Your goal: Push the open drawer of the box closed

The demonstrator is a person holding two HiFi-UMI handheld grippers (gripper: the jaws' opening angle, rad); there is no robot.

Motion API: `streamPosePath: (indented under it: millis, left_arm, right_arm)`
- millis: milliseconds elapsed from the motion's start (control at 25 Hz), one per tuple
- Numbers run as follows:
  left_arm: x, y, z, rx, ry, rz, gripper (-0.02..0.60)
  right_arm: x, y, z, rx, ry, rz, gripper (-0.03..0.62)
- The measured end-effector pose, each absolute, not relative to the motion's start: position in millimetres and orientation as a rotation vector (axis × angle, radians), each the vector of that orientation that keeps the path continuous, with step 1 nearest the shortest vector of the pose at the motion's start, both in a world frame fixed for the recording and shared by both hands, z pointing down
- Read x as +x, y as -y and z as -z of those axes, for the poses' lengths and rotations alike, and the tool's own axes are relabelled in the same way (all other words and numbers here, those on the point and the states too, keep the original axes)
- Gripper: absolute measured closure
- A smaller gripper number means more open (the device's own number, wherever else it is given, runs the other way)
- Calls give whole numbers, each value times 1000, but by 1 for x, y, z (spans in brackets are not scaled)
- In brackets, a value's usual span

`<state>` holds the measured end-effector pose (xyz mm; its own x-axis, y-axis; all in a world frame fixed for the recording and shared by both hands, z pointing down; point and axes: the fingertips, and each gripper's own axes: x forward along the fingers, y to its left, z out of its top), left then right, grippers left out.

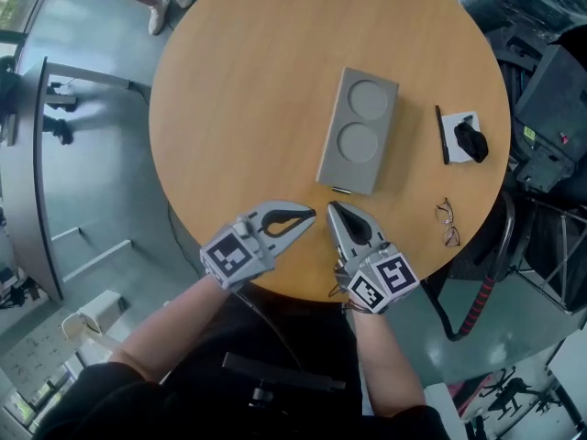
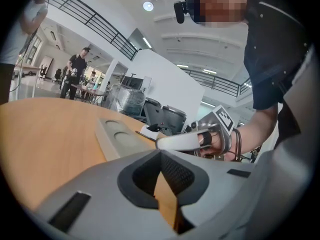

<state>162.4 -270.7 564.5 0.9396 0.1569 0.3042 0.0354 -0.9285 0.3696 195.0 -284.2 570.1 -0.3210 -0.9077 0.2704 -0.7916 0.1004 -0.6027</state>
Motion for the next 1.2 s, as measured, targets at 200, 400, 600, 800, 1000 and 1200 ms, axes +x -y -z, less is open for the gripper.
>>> streamPosePath:
  millis: [200,400,600,800,1000,1200]
  left_arm:
    - [163,256,-470,2799,-166,-377,548]
    - [162,228,-377,2866,-189,-256,548]
    - [151,204,-307,2924,-180,-209,548]
    - [143,191,-263,2963,-159,-176,548]
    - [144,181,-229,3018,-176,-111,548]
    - [140,178,-207,3061,-178,-89,549]
  right_arm:
    - [193,260,-449,-1703,-2416,667,585]
    - [180,224,-347,-1652,-2538,421,585]
    - [166,190,-288,-1649,-2640,324,585]
    - [169,173,-240,-1643,-2629,201,585]
    - [175,166,-194,-1608,-2615,113,585]
    - [171,166,-178,-1590,-2630,100,585]
